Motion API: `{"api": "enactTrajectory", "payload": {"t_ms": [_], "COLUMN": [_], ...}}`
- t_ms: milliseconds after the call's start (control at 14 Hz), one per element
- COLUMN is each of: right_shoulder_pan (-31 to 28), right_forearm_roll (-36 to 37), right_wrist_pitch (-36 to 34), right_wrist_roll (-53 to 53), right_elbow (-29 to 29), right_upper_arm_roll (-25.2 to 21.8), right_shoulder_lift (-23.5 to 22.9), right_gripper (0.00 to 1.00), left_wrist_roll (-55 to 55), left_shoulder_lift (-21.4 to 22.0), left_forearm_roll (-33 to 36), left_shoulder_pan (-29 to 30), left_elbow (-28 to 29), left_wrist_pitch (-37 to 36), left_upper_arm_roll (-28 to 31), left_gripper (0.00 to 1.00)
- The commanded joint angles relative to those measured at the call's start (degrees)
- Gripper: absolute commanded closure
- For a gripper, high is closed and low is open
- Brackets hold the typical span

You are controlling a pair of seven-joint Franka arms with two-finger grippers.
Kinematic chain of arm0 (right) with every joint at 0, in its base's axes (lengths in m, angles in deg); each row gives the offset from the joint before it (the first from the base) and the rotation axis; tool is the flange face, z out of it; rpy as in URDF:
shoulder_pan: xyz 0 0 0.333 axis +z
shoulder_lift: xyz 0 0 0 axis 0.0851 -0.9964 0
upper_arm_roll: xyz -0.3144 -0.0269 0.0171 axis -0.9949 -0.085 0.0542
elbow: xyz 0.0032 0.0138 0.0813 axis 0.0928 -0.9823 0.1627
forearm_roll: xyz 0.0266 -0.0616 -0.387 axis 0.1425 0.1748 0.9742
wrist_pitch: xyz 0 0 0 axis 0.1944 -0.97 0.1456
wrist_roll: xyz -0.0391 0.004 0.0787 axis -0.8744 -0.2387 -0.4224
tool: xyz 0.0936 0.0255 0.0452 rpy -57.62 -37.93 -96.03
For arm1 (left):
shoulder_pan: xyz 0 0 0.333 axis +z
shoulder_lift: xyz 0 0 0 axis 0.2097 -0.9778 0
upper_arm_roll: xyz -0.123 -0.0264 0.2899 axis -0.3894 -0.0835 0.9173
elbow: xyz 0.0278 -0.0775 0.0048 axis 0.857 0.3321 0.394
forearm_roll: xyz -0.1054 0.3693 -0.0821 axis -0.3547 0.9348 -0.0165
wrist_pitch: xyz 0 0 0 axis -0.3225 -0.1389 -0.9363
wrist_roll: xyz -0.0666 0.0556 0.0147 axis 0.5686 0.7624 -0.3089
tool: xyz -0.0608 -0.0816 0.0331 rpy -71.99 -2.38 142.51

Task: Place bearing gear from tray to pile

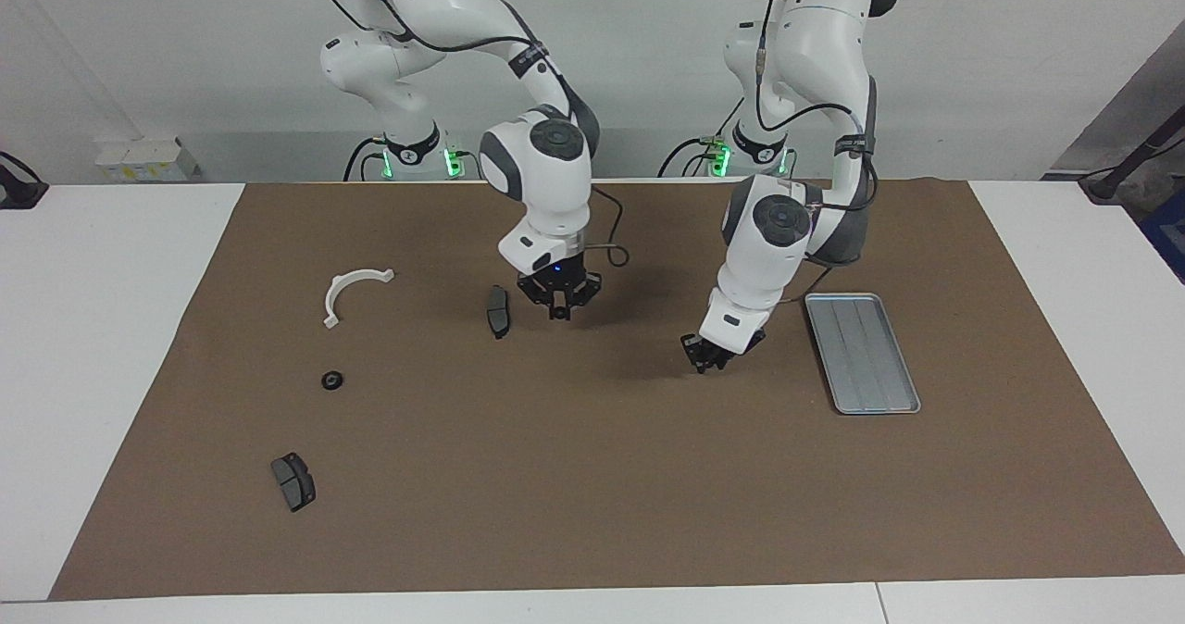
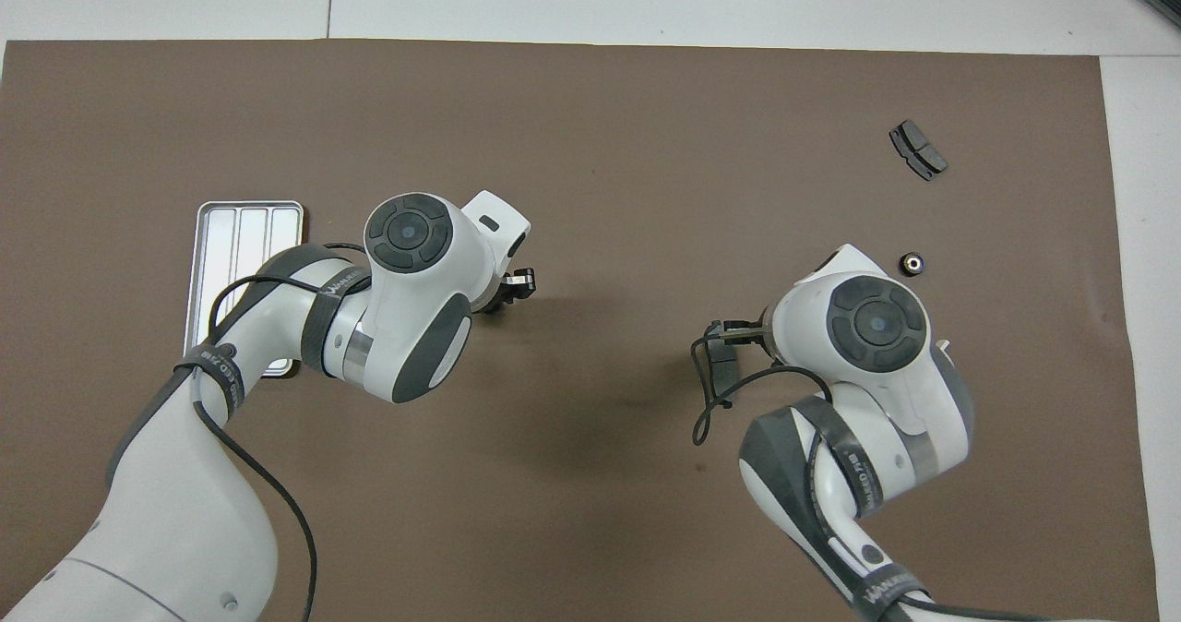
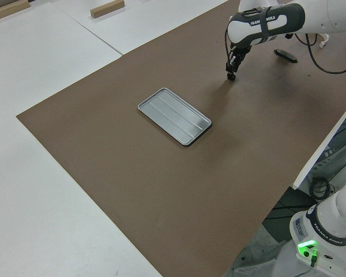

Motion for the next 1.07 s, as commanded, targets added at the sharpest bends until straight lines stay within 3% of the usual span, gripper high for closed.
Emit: {"api": "enactTrajectory", "payload": {"t_ms": [0, 214, 285, 356, 427, 712, 997], "right_shoulder_pan": [-4.54, -7.80, -8.42, -8.95, -9.30, -7.29, 0.08], "right_forearm_roll": [0.76, 0.14, 0.14, 0.14, 0.14, 0.05, -4.51], "right_wrist_pitch": [3.03, 6.80, 8.38, 8.48, 8.22, 6.11, 5.50], "right_wrist_roll": [5.20, 9.00, 9.52, 9.53, 9.53, 6.38, -0.73], "right_elbow": [-5.04, -8.82, -9.09, -8.92, -8.57, -2.86, 3.54], "right_upper_arm_roll": [0.91, 0.91, 0.91, 1.00, 1.00, 1.26, 1.27], "right_shoulder_lift": [2.35, 3.05, 2.71, 2.53, 2.44, 0.95, -3.61], "right_gripper": [1.00, 0.93, 0.68, 0.21, 0.00, 0.00, 0.00], "left_wrist_roll": [0.30, -0.66, -1.19, -2.24, -4.51, -16.37, -18.69], "left_shoulder_lift": [2.27, 3.67, 3.85, 3.86, 3.77, 3.77, 8.23], "left_forearm_roll": [-0.08, -0.08, -0.08, 0.00, 0.01, 0.88, 1.49], "left_shoulder_pan": [-0.29, 4.09, 6.19, 7.95, 9.54, 16.31, 19.31], "left_elbow": [-0.42, -6.99, -10.76, -14.37, -18.32, -27.31, -28.99], "left_wrist_pitch": [-1.34, -9.32, -13.88, -18.53, -23.19, -38.94, -44.41], "left_upper_arm_roll": [1.02, 1.11, 0.94, 1.02, 1.02, 1.98, 1.99], "left_gripper": [0.09, 0.12, 0.14, 0.17, 0.17, 0.19, 0.19]}}
